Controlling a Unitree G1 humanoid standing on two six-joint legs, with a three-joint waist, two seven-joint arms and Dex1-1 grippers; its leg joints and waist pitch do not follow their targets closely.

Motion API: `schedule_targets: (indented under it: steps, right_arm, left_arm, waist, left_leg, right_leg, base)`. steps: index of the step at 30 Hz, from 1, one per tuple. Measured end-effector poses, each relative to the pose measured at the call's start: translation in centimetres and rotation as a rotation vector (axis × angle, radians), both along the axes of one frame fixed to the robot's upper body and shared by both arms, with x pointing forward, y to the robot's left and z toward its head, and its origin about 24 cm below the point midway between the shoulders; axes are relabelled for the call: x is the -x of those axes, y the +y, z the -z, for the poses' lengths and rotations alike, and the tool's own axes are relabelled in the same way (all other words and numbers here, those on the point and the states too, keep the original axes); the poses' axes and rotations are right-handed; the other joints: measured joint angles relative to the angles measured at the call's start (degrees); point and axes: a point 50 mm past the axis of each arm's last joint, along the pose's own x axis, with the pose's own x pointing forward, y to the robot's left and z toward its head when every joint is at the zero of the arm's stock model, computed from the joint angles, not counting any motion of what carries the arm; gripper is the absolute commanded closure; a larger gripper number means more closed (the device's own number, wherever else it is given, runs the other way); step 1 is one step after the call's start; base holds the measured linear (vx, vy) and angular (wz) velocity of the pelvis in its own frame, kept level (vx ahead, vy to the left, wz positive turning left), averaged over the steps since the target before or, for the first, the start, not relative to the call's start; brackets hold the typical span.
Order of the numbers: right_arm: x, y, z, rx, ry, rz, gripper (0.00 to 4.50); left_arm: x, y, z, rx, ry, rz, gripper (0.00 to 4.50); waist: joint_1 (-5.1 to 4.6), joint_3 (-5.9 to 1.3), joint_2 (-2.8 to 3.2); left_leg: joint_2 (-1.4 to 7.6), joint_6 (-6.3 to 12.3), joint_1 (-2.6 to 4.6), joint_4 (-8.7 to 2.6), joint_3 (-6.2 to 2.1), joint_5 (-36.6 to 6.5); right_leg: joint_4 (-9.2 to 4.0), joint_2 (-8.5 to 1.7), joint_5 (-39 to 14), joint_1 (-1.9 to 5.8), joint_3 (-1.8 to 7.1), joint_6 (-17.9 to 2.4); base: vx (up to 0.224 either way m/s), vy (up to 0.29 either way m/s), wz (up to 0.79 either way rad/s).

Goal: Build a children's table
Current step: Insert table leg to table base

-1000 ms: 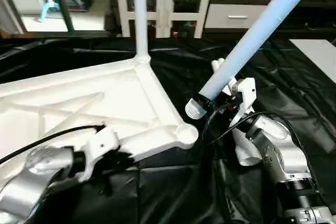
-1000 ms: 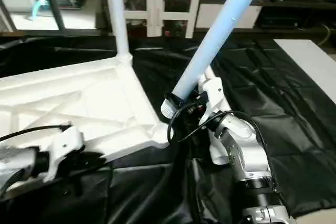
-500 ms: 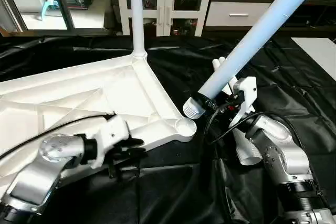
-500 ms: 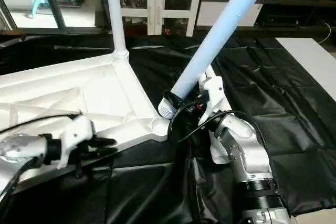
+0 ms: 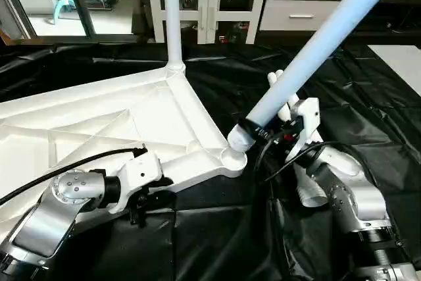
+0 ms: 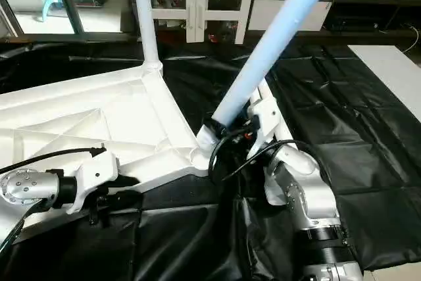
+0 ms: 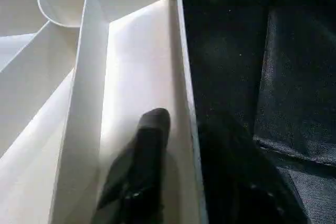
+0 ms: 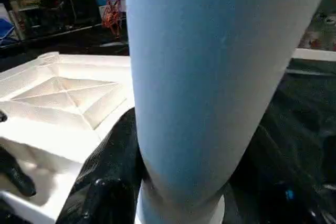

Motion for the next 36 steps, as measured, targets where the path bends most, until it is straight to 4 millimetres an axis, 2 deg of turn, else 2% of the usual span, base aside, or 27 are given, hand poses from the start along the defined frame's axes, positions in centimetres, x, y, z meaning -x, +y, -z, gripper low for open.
schedule_targets:
  steps: [1,2,4,7,9,12,14,19,25,36]
  right_arm:
    - [0.0,0.0,0.0,0.000,0.003,-0.003,2.66]
    - [0.0,0.1,0.0,0.000,0.005,-0.007,2.66]
    - [0.1,0.1,0.0,-0.003,0.004,-0.026,2.66]
    - [0.2,0.2,0.1,0.004,0.004,-0.059,2.66]
    - [0.3,0.2,0.1,0.013,0.003,-0.081,2.66]
    - [0.3,-0.1,0.0,0.027,-0.004,-0.086,2.66]
    - [0.3,-0.4,-0.1,0.035,-0.009,-0.086,2.66]
    - [0.3,-0.4,-0.3,0.040,-0.029,-0.092,2.66]
    - [0.1,-0.6,-0.7,0.035,-0.043,-0.109,2.66]
    - [0.6,-2.1,0.1,0.120,-0.033,-0.223,2.66]
  left_arm:
    - [0.0,0.0,0.0,-0.001,0.001,0.003,3.19]
    - [0.0,0.0,0.0,0.000,0.004,0.002,3.39]
    - [0.0,0.0,0.0,0.002,0.015,0.002,3.31]
    - [0.0,0.0,0.0,0.002,0.021,0.006,3.78]
    - [0.0,0.0,0.0,0.002,0.022,0.009,3.76]
    - [-0.2,-0.1,0.0,0.001,0.014,0.012,4.24]
    - [-0.2,-0.2,0.1,0.003,0.017,0.015,4.16]
    - [-0.4,-0.3,0.2,-0.014,-0.003,0.026,4.44]
    - [-2.3,-1.8,0.3,-0.019,-0.043,0.080,4.49]
    - [-3.4,-2.0,0.0,-0.023,-0.048,0.145,4.49]
  waist:
    - [0.02,0.01,0.01]
    - [0.01,0.02,0.03]
    - [-0.04,0.02,0.03]
    - [-0.05,0.02,0.03]
    - [-0.02,0.02,0.03]
    - [0.08,0.02,0.03]
    - [0.10,0.02,0.05]
    - [0.56,0.03,0.10]
    - [2.35,0.13,0.62]
    - [2.28,0.22,0.88]
  left_leg:
    - [0.00,0.00,0.00,0.00,0.00,0.00]
    - [0.01,0.00,0.00,0.00,0.00,0.00]
    - [0.00,0.00,0.00,0.01,0.00,0.00]
    - [0.00,0.00,0.00,0.02,0.02,0.00]
    - [0.00,0.00,0.00,0.02,0.02,0.00]
    - [0.00,0.00,0.00,0.02,0.02,0.01]
    - [0.00,0.01,0.02,0.03,0.03,0.01]
    - [0.05,0.00,0.06,0.04,0.04,0.01]
    - [0.21,-0.02,0.08,0.04,0.31,0.04]
    - [0.48,-0.12,-0.08,0.06,0.31,0.13]
  right_leg:
    - [0.02,0.00,0.00,0.00,0.00,0.00]
    - [0.03,0.00,0.00,0.00,-0.01,0.00]
    - [0.03,0.00,0.00,0.00,0.01,0.00]
    - [0.02,0.00,0.00,0.00,0.02,0.00]
    - [0.02,0.00,0.00,0.00,0.01,0.00]
    - [0.03,-0.01,0.00,0.02,0.00,0.00]
    - [0.05,-0.02,0.01,0.03,0.00,-0.01]
    - [0.20,-0.03,0.01,0.04,-0.06,-0.01]
    - [0.25,-0.07,0.02,0.20,-0.11,-0.02]
    - [0.17,0.05,-0.05,0.16,-0.36,-0.02]
  base:
    - [0.000,0.000,0.00]
    - [0.000,0.000,0.00]
    - [0.000,0.000,0.00]
    - [0.000,0.000,0.00]
    - [0.000,0.000,0.00]
    - [0.000,0.000,0.00]
    - [0.000,0.000,0.00]
    - [0.000,0.000,0.00]
    - [0.000,0.000,0.00]
    - [0.000,0.000,0.00]
